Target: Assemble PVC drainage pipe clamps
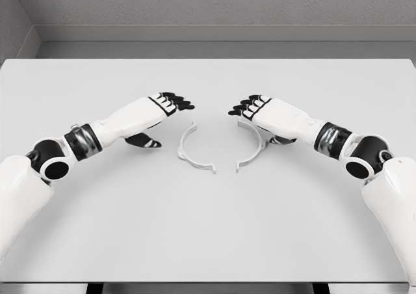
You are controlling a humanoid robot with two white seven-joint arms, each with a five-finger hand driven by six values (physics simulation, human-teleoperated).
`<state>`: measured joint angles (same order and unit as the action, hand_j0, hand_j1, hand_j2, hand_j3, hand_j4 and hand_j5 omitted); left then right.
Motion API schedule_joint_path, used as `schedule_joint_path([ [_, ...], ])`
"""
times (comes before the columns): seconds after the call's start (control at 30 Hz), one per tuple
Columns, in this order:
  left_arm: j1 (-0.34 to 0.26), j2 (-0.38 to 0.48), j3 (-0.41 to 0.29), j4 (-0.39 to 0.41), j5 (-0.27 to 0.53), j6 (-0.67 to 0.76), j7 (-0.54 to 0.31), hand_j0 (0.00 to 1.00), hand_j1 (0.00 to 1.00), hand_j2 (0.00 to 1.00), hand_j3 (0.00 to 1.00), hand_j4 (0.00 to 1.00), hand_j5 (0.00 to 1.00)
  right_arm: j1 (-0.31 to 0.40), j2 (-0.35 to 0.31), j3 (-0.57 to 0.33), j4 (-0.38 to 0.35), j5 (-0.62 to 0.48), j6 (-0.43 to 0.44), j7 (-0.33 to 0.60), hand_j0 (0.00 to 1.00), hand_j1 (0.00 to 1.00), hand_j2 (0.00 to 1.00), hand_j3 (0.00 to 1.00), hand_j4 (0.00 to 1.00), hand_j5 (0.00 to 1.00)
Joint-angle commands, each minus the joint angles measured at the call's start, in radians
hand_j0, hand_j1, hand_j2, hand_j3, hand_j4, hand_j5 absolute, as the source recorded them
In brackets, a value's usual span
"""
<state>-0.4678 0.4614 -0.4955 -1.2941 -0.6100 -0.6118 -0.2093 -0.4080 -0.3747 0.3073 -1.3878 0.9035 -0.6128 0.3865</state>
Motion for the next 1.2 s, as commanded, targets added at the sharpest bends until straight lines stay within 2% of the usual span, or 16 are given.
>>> schedule_joint_path([
  [0.0, -0.002, -0.001, -0.003, 0.018, 0.007, 0.001, 0.001, 1.0, 1.0, 1.0, 1.0, 1.0, 1.0, 0.0, 0.002, 0.001, 0.0, -0.006, 0.002, 0.0, 1.0, 1.0, 1.0, 1.0, 1.0, 1.0],
  [0.8, -0.011, 0.003, 0.005, 0.025, 0.01, 0.001, 0.004, 1.0, 1.0, 1.0, 1.0, 1.0, 1.0, -0.018, 0.053, 0.027, 0.0, 0.003, 0.002, 0.023, 1.0, 1.0, 1.0, 1.0, 1.0, 1.0],
  [1.17, -0.011, 0.003, 0.005, 0.024, 0.01, 0.001, 0.004, 1.0, 1.0, 1.0, 1.0, 1.0, 1.0, -0.084, 0.089, 0.045, 0.081, 0.02, 0.002, 0.023, 1.0, 1.0, 1.0, 1.0, 1.0, 1.0],
])
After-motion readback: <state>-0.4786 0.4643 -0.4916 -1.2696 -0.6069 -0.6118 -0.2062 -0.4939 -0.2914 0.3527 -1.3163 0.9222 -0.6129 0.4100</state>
